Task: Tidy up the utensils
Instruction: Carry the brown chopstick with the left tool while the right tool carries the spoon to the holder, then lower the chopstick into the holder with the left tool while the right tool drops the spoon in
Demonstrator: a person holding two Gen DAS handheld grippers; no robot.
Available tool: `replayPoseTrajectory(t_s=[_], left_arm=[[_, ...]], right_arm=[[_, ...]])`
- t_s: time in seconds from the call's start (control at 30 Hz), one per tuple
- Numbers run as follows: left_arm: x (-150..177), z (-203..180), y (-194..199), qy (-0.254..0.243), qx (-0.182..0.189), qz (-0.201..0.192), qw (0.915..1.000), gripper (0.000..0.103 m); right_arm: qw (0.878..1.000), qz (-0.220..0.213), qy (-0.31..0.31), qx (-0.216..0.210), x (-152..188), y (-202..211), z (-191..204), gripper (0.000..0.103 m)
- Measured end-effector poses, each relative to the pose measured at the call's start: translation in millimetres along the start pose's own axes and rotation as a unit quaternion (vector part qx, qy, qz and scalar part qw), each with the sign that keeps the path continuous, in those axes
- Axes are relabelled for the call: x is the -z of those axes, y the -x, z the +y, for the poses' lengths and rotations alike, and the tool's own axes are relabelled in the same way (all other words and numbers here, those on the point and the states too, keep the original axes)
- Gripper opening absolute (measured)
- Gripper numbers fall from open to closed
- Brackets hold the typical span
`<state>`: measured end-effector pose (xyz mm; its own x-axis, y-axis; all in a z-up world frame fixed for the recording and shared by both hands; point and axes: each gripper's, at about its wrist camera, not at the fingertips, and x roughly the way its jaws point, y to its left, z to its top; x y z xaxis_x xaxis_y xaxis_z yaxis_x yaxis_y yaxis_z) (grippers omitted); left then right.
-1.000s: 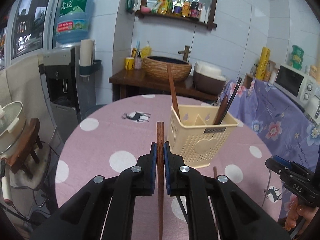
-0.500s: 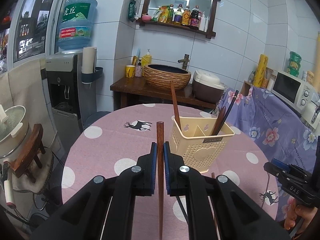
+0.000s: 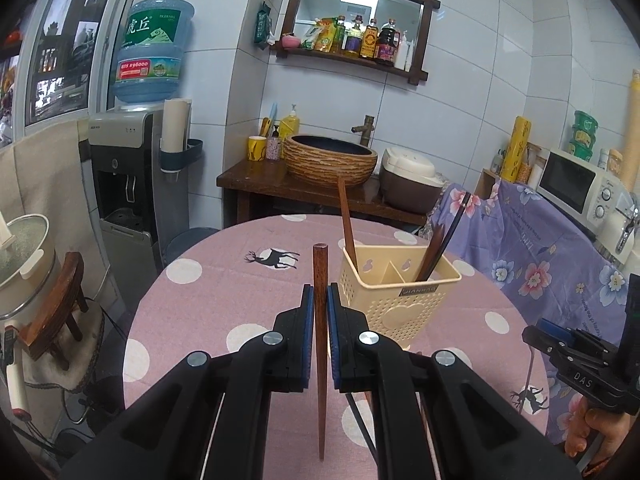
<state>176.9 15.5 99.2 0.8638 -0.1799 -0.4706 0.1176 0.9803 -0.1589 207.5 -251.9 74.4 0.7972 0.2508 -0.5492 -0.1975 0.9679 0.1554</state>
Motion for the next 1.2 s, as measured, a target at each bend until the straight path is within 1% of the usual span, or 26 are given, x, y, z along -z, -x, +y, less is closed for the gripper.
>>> replayPoseTrajectory(t_s=[0.13, 0.23, 0.3, 0.37, 0.4, 0.47, 0.5, 0.57, 0.63, 0.73, 0.8, 0.83, 0.97, 1.07, 1.13, 1.2], left_arm=[[-14, 0, 5, 0.000, 0.007, -0.008, 0.9999, 0.008], [-33, -3, 13, -0.007, 0.010, -0.024, 0.9996, 0.008], [-52, -8, 22, -0.011, 0.016, -0.040, 0.9990, 0.008], [-76, -16, 29, -0.018, 0.023, -0.056, 0.9980, 0.008], [-88, -20, 31, -0.022, 0.025, -0.060, 0.9976, 0.001], [-112, -29, 34, -0.026, 0.024, -0.071, 0.9968, 0.002], [-127, -36, 34, -0.026, 0.030, -0.075, 0.9964, 0.002], [-146, -48, 32, -0.034, 0.035, -0.081, 0.9955, 0.002], [-157, -57, 28, -0.040, 0.022, -0.087, 0.9951, 0.002], [-153, -52, 18, -0.025, 0.033, -0.071, 0.9966, 0.002], [-141, -45, 15, -0.030, 0.020, -0.071, 0.9968, 0.002], [-134, -39, 11, -0.029, 0.013, -0.067, 0.9972, 0.002], [-115, -15, -7, 0.003, 0.005, -0.037, 0.9993, 0.002], [-103, -6, -13, 0.015, 0.003, -0.026, 0.9996, 0.002], [-96, -3, -14, 0.014, 0.003, -0.020, 0.9997, 0.002], [-86, -1, -18, 0.012, -0.004, -0.014, 0.9998, 0.002]], right_arm=[[1.000, -0.007, 0.002, -0.008, -15, 5, 2, 0.037], [1.000, -0.023, 0.007, -0.014, -37, 12, 8, 0.037], [0.999, -0.037, 0.010, -0.023, -59, 19, 13, 0.037], [0.998, -0.061, 0.010, -0.030, -88, 26, 20, 0.037], [0.997, -0.073, 0.009, -0.031, -100, 29, 22, 0.037], [0.995, -0.098, 0.004, -0.035, -129, 31, 30, 0.037], [0.994, -0.106, 0.001, -0.037, -142, 30, 33, 0.037], [0.992, -0.124, -0.003, -0.031, -164, 24, 41, 0.037], [0.991, -0.130, -0.003, -0.022, -178, 12, 48, 0.037], [0.992, -0.118, -0.020, -0.026, -176, -7, 48, 0.037], [0.993, -0.113, -0.021, -0.025, -170, -18, 47, 0.037], [0.992, -0.118, -0.025, -0.028, -168, -23, 46, 0.037], [0.991, -0.120, -0.045, -0.037, -166, -46, 44, 0.037], [0.989, -0.142, -0.036, -0.027, -167, -57, 51, 0.037], [0.987, -0.155, -0.029, -0.014, -168, -65, 55, 0.037], [0.986, -0.164, -0.020, 0.001, -166, -74, 59, 0.037]])
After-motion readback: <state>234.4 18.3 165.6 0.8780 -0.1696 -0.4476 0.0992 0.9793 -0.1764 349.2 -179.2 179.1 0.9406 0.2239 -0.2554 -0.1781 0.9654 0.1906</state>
